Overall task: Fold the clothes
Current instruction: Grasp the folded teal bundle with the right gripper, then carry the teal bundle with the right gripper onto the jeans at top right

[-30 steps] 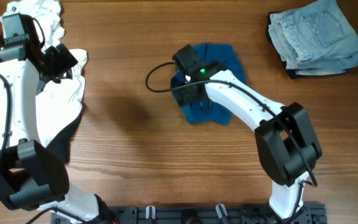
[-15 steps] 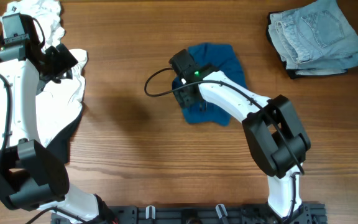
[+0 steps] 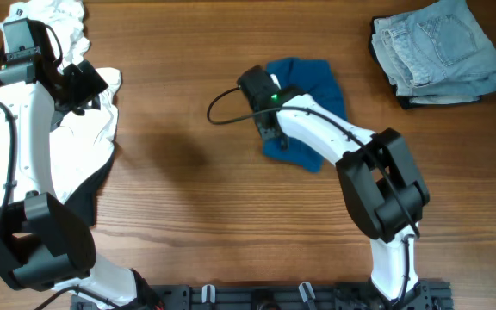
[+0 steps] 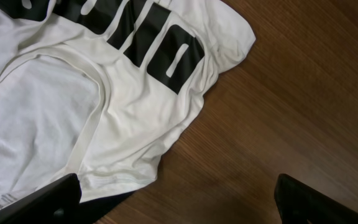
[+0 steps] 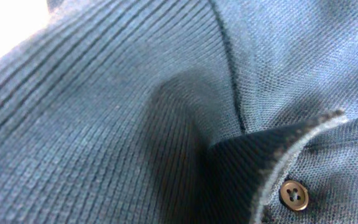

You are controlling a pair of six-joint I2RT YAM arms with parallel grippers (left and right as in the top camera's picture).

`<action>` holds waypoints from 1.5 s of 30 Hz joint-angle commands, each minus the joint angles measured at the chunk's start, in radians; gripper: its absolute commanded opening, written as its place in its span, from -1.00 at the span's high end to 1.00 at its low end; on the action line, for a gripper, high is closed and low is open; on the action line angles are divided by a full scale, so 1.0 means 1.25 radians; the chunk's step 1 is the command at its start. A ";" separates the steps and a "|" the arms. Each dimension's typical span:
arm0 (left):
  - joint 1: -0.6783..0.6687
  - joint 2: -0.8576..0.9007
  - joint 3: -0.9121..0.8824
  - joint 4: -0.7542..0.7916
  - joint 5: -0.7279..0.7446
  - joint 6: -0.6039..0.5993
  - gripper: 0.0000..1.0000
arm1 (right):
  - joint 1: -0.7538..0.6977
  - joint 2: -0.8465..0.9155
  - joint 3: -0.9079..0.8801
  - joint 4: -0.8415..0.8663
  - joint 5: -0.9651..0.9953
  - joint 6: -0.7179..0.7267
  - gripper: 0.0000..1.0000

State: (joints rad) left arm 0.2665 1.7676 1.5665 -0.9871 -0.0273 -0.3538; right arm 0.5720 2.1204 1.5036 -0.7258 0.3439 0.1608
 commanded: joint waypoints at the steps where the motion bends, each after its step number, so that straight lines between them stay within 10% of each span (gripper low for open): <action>1: 0.000 0.015 0.006 0.000 0.009 0.004 -1.00 | -0.041 -0.007 0.064 -0.068 -0.025 0.036 0.92; 25: 0.000 0.062 0.006 0.009 0.009 0.005 -1.00 | -0.234 -0.308 0.256 -0.084 -0.003 -0.130 0.92; 45: 0.000 0.062 0.006 0.017 0.010 0.005 -1.00 | -0.523 -0.164 0.269 0.478 0.126 -0.682 0.91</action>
State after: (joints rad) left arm 0.2665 1.8336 1.5665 -0.9646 -0.0269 -0.3538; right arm -0.0364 1.8343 1.8114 -0.1925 0.4736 -0.5369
